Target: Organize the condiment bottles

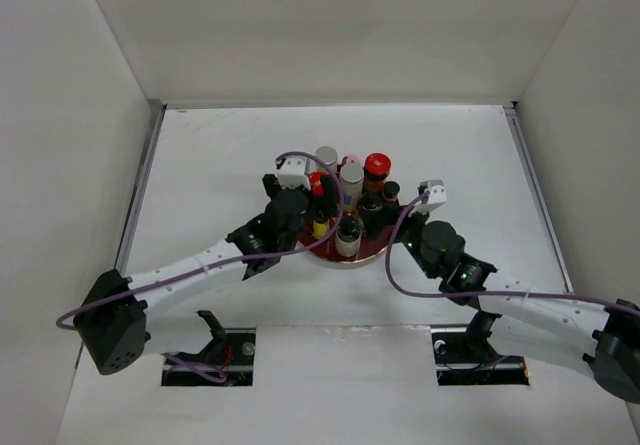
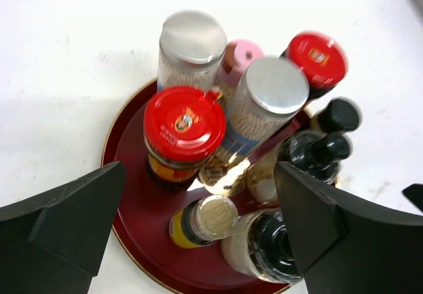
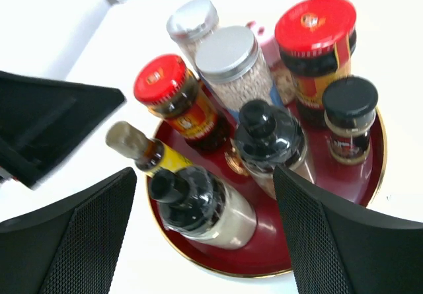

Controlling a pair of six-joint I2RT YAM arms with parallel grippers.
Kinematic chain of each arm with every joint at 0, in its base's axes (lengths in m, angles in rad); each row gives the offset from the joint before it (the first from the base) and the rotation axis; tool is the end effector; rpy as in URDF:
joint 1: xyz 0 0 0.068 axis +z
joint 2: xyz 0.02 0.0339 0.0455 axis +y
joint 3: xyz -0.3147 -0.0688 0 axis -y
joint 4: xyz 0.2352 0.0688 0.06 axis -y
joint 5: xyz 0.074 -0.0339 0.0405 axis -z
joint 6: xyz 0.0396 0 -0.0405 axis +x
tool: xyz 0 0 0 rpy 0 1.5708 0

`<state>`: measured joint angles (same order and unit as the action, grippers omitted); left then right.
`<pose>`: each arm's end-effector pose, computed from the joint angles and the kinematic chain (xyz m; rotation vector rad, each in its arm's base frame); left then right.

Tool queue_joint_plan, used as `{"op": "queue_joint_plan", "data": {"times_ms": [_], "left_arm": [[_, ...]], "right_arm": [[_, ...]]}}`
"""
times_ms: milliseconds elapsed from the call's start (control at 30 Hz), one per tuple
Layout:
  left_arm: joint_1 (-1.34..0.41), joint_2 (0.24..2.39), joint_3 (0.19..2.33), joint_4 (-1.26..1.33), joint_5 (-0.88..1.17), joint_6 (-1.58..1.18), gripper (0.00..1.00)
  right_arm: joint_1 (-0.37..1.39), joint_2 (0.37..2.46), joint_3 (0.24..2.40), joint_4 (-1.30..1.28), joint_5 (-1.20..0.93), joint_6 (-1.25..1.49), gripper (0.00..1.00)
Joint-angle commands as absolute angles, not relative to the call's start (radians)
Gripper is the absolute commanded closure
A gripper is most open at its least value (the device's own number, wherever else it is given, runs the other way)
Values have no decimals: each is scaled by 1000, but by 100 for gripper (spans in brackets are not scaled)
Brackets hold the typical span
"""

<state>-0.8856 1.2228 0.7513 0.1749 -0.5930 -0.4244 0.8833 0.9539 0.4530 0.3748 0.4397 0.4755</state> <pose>0.1764 -0.1808 0.3247 0.0151 1.8314 -0.3725 0.1285 0.1300 0.2961 -0.0163 1.7266 0.6435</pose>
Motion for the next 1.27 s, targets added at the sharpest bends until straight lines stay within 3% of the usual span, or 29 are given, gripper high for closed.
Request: {"op": "queue_joint_plan", "data": {"times_ms": [0, 33, 267, 400, 600, 1233], "left_arm": [[-845, 1115, 743, 253, -561, -391, 0], [-823, 1091, 729, 255, -558, -400, 0], [-598, 985, 608, 175, -577, -586, 0], [-418, 996, 574, 0, -509, -741, 0], [-271, 1005, 499, -25, -399, -762, 0], [-343, 1011, 525, 20, -400, -724, 0]], "right_arm": [[877, 893, 434, 423, 483, 479, 10], [872, 882, 428, 425, 503, 480, 0], [828, 851, 408, 382, 646, 520, 0], [779, 818, 376, 376, 683, 580, 0], [654, 752, 319, 347, 707, 689, 0], [602, 761, 316, 327, 614, 744, 0]]}}
